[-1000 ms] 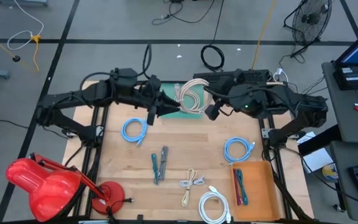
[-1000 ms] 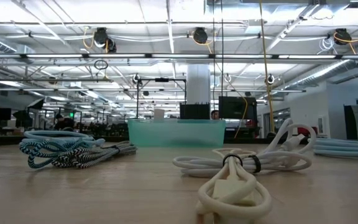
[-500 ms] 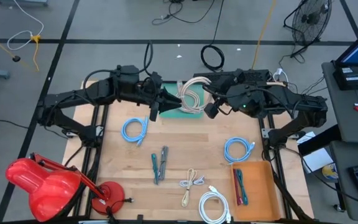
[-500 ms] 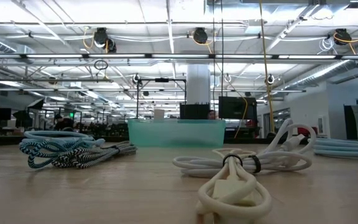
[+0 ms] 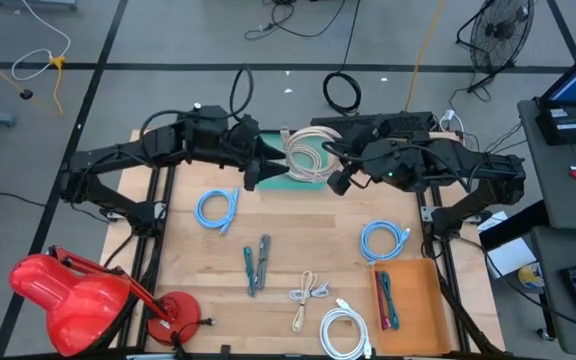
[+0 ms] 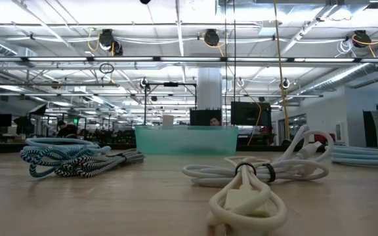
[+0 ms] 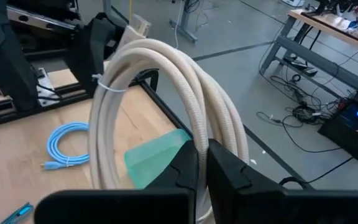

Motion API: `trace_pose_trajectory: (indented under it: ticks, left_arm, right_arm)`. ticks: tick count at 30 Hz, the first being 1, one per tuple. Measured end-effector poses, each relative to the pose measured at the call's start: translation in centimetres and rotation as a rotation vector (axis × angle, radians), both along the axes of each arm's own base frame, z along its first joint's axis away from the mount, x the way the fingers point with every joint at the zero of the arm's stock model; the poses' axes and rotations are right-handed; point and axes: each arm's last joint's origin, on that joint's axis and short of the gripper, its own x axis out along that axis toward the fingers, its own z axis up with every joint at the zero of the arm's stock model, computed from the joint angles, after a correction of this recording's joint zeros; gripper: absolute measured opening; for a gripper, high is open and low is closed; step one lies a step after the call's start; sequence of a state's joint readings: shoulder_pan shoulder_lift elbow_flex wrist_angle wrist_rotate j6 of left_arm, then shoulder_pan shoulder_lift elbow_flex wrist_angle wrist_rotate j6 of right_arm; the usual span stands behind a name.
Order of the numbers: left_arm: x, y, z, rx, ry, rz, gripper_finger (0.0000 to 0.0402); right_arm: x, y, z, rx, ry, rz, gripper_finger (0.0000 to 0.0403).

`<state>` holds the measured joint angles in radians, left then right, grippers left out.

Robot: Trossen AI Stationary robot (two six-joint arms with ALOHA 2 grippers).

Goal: Pick & Place USB Port
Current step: Put the brown display cable into the blue bin

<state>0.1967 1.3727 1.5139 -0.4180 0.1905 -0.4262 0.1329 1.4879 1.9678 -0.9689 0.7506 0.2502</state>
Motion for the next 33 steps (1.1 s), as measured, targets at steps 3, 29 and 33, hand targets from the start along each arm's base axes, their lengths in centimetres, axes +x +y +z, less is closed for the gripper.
trace_pose_trajectory:
  ticks: [3,29,33]
  left_arm:
    - [0.0,0.1,-0.1,0.007,0.005,0.020,0.0287]
    - [2.4,0.6,-1.0,-0.008,-0.027,0.118,0.0293]
    - [2.3,0.4,-1.2,0.079,0.003,0.235,0.0273]
  right_arm:
    - [0.0,0.0,0.0,-0.002,0.002,-0.002,0.0005]
    - [1.2,-1.6,-0.2,-0.009,-0.040,-0.075,0.0005]
    - [2.0,-2.3,-1.4,-0.051,-0.007,-0.158,0.0005]
